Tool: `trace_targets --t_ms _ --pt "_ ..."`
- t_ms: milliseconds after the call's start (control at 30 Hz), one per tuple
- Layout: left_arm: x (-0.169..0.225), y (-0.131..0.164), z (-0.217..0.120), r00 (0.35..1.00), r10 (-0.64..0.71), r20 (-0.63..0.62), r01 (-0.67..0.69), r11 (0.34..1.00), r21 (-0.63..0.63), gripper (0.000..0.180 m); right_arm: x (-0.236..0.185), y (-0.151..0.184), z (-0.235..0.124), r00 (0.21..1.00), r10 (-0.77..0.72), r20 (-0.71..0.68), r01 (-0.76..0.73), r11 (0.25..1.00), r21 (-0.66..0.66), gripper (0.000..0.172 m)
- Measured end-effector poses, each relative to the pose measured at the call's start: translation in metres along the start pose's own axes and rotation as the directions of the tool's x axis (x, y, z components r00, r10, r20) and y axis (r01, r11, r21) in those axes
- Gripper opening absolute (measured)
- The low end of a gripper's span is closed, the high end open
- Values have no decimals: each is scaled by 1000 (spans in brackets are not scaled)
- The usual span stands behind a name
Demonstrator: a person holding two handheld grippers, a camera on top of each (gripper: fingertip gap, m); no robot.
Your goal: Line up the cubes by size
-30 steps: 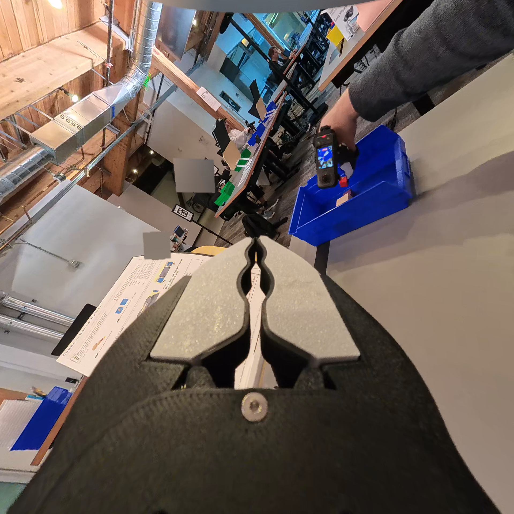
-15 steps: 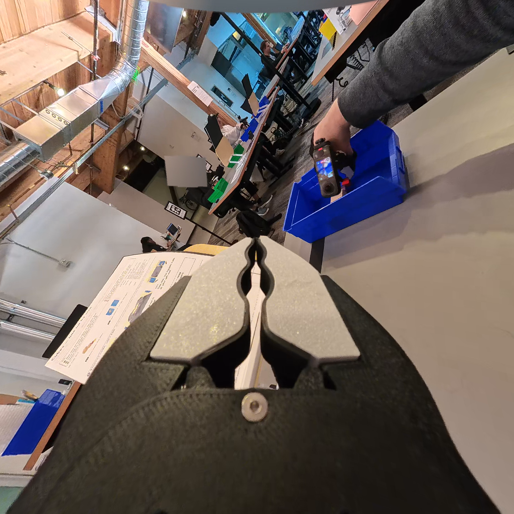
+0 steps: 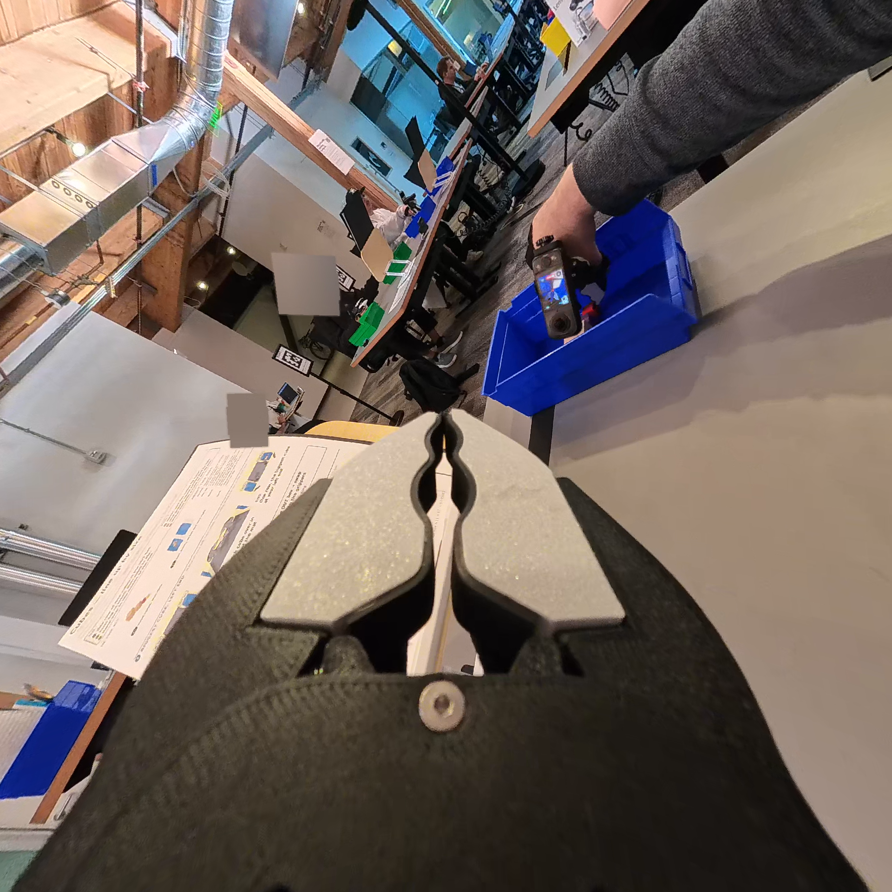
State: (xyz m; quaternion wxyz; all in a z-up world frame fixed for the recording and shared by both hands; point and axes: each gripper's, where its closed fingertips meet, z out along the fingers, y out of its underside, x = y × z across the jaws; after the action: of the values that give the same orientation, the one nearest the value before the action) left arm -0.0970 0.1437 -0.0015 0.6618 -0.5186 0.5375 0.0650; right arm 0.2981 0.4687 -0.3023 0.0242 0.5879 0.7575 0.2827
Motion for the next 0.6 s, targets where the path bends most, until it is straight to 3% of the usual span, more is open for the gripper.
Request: trace_targets --t_ms 200,300,367,467,600 --pt "0 1 2 1000 -1 -3 1 1000 -4 0 13 8 -24 994 53 -94 -52 999 11 33" --pt "0 -1 3 1000 -3 1 3 1000 2 0 26 14 -66 961 164 -221 -154 986 63 33" --pt "-3 -3 4 1000 -14 18 14 1000 1 0 32 7 -106 912 277 -303 -228 955 187 29" --pt "-4 -7 6 999 -27 28 27 1000 2 0 28 -16 -175 811 456 -367 -292 859 421 28" --pt "5 -14 14 997 -70 30 70 998 12 0 -3 -76 -266 714 641 -281 -250 608 753 25"
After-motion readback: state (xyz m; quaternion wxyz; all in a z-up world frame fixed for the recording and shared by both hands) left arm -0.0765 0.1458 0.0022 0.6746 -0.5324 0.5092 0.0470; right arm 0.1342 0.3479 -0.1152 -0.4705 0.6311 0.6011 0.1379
